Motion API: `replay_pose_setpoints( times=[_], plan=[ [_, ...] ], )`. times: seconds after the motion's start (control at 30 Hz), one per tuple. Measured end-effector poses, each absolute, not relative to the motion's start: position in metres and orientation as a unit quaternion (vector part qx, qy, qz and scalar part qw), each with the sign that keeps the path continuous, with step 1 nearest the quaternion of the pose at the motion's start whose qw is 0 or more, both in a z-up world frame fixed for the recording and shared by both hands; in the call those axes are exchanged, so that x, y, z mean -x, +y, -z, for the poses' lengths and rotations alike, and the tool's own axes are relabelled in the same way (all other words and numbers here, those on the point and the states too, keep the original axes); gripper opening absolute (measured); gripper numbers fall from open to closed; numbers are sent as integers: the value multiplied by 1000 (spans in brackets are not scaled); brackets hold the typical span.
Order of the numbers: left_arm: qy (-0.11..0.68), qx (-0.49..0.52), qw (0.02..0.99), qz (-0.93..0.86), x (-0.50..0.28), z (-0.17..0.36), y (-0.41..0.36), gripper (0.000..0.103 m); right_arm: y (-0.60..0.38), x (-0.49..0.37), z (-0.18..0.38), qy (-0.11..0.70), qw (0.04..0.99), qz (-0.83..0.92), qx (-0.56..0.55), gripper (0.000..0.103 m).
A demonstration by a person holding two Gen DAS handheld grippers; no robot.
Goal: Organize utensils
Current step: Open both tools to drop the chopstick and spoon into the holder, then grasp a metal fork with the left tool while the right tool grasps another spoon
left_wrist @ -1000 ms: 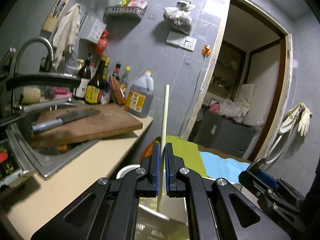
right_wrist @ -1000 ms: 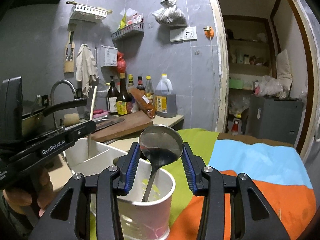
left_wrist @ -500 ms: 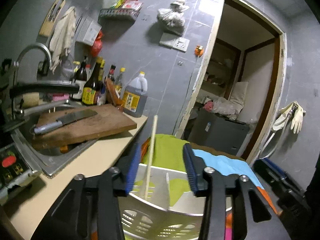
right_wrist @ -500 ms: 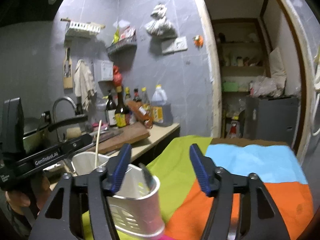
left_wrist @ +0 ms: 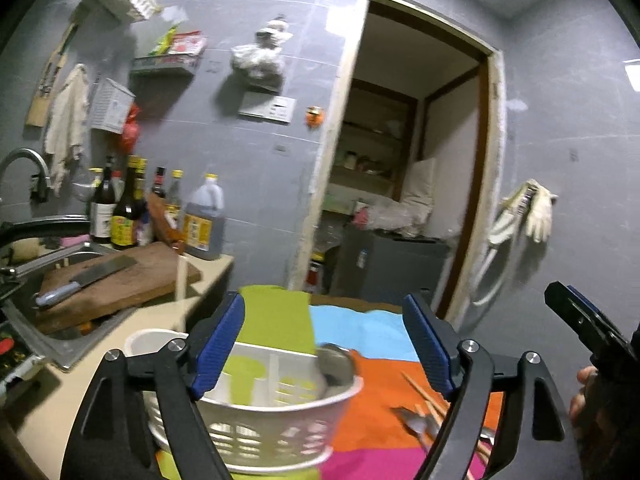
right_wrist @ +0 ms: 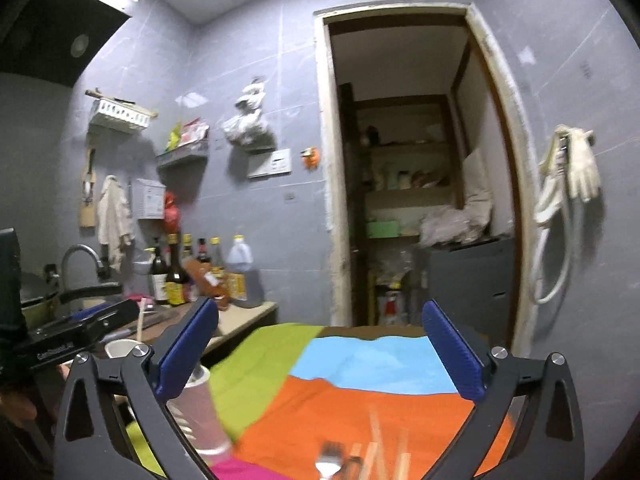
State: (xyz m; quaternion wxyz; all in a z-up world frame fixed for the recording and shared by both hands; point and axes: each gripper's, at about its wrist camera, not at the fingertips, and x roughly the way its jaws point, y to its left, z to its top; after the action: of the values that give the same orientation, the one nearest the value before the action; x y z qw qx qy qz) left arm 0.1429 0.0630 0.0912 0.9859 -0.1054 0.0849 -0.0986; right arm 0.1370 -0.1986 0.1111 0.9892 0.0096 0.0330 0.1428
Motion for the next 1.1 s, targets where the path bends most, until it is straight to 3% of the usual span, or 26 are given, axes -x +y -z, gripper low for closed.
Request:
replay_pose_setpoints(
  times=[0.03, 0.3, 0.7, 0.8, 0.9, 1.1],
  plan=[
    [87, 104, 985, 106, -142, -91, 57, 89, -205, -133, -112, 33, 990, -135, -5, 103],
    [123, 65, 979, 147, -144, -79, 3, 89, -249, -120, -98, 61, 994, -81, 30, 103],
    [239, 1, 953, 188, -172, -29, -59, 89, -290, -141, -42, 194, 978, -57, 43, 103],
    [275, -2, 941, 194, -182, -15, -65, 88, -292, -149, -30, 231, 969, -69, 46, 97],
    [311, 4, 929, 202, -194, -2, -68, 78, -290, -158, -20, 267, 959, -82, 54, 86],
    [390, 16, 893, 224, -219, 21, -73, 50, -289, -170, -1, 328, 937, -104, 53, 76]
  ],
)
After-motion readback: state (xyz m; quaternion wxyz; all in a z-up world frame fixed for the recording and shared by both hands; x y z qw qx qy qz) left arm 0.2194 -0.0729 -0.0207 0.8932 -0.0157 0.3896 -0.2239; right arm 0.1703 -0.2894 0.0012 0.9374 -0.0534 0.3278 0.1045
